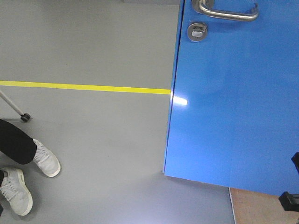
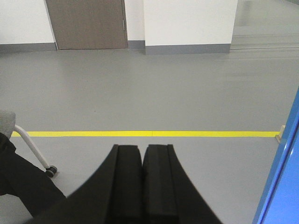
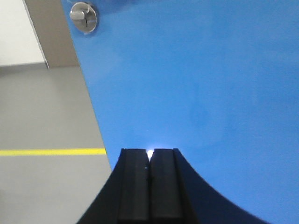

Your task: Move to blue door and open it

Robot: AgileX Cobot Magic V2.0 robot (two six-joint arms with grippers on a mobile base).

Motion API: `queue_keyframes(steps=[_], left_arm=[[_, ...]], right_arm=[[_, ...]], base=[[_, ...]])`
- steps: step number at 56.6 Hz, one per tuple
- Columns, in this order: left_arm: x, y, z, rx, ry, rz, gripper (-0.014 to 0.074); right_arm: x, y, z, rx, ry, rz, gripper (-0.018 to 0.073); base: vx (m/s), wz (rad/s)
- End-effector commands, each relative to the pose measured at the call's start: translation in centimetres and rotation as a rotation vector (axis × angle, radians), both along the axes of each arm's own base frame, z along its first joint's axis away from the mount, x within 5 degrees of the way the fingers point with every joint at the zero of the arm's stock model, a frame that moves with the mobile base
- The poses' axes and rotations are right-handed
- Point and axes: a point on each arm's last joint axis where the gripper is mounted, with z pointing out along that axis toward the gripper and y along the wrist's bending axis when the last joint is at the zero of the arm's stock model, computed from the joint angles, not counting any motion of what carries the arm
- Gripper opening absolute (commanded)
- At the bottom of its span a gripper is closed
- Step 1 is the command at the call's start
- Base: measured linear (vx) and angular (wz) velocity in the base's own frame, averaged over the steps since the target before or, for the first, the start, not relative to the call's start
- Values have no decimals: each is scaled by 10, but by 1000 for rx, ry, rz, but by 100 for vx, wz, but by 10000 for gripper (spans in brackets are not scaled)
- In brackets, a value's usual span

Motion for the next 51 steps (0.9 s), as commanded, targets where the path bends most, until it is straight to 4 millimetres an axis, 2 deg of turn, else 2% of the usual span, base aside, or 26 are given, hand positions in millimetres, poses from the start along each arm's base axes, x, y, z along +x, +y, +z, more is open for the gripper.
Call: queue_keyframes(steps=[1,7,51], left_arm=[[0,-1,17,-10,-122,-11,73],[0,-1,17,-10,-122,-11,73],[0,-1,17,-10,-122,-11,73]], right_arm=[[-2,-1,7,-17,-128,-11,12],[-4,-2,8,-56,-158,-22,12],[-4,-3,7,-48,-144,-36,12]], base=[[0,0],[0,0],[0,0]])
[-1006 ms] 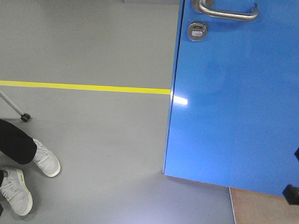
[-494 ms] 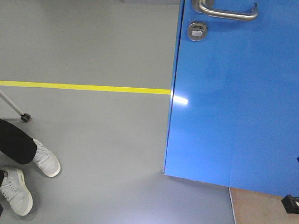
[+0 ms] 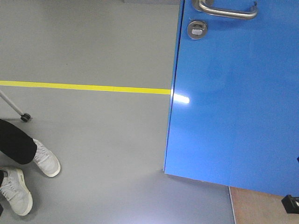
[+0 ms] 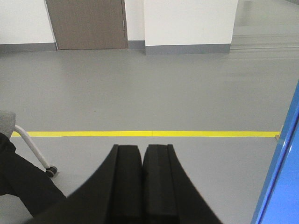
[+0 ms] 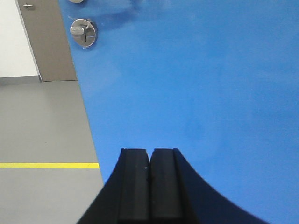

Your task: Move to blue door and open it

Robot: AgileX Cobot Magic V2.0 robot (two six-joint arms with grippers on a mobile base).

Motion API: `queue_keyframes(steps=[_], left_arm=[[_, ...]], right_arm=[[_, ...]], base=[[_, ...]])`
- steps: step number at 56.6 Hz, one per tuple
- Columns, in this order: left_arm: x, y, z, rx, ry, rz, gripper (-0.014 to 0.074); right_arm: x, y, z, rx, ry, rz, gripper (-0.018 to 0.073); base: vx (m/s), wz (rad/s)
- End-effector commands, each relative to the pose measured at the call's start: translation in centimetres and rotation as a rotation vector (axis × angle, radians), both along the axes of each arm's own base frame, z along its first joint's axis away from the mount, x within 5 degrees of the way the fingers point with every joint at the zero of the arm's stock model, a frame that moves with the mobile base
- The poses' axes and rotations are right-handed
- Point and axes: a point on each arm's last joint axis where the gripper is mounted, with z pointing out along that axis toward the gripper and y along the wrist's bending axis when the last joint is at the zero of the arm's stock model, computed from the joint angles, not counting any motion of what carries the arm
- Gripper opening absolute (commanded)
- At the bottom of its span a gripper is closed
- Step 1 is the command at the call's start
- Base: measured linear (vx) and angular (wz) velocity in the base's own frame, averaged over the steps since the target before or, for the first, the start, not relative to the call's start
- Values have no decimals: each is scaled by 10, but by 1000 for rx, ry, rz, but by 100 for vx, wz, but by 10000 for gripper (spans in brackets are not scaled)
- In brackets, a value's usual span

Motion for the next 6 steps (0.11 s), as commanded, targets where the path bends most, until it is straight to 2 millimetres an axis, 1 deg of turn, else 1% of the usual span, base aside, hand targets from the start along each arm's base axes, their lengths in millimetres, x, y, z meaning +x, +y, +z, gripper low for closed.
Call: queue_keyframes(steps=[1,6], left_arm=[[0,-1,17,-10,-122,-11,73],[0,-1,17,-10,-122,-11,73]], right_arm=[[0,-1,7,-12,-89,-12,12],[0,-1,7,-12,-89,-12,12]], base=[[0,0],[0,0]])
